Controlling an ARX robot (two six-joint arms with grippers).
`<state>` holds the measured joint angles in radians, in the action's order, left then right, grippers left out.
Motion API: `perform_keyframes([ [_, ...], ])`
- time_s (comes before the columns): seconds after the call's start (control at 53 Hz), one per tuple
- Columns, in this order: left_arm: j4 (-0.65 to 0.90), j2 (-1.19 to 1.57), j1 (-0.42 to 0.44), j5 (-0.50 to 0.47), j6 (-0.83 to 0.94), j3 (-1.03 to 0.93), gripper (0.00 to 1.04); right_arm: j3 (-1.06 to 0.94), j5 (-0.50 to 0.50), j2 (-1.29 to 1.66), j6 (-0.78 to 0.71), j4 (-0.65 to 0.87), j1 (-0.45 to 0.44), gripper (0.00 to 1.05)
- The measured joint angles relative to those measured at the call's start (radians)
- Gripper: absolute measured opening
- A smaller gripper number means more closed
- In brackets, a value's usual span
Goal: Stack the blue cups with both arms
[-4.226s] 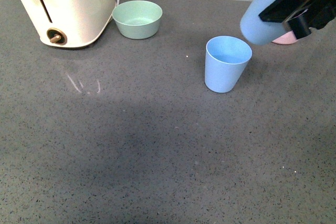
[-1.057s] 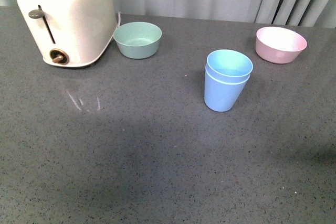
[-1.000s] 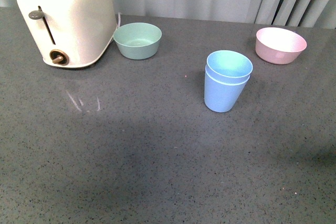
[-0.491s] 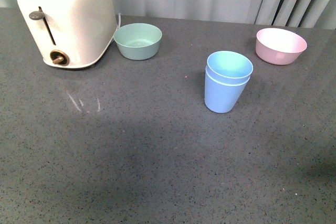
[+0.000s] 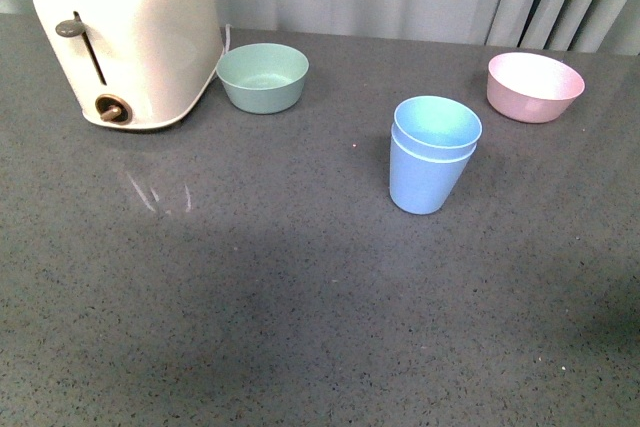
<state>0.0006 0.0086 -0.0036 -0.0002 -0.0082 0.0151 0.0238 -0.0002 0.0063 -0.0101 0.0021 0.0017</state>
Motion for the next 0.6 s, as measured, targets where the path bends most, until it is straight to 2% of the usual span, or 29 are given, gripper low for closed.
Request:
perform_keyframes([
  [0.151, 0.000, 0.000, 0.000, 0.000, 0.000, 0.000, 0.96, 0.000, 0.000, 0.000, 0.000, 0.000, 0.000, 0.57],
  [0.264, 0.000, 0.000, 0.000, 0.000, 0.000, 0.000, 0.96, 0.000, 0.000, 0.000, 0.000, 0.000, 0.000, 0.83],
  [0.34, 0.000, 0.000, 0.000, 0.000, 0.000, 0.000, 0.96, 0.000, 0.000, 0.000, 0.001, 0.000, 0.000, 0.97],
  [0.604, 0.000, 0.000, 0.000, 0.000, 0.000, 0.000, 0.96, 0.000, 0.000, 0.000, 0.002, 0.000, 0.000, 0.96],
])
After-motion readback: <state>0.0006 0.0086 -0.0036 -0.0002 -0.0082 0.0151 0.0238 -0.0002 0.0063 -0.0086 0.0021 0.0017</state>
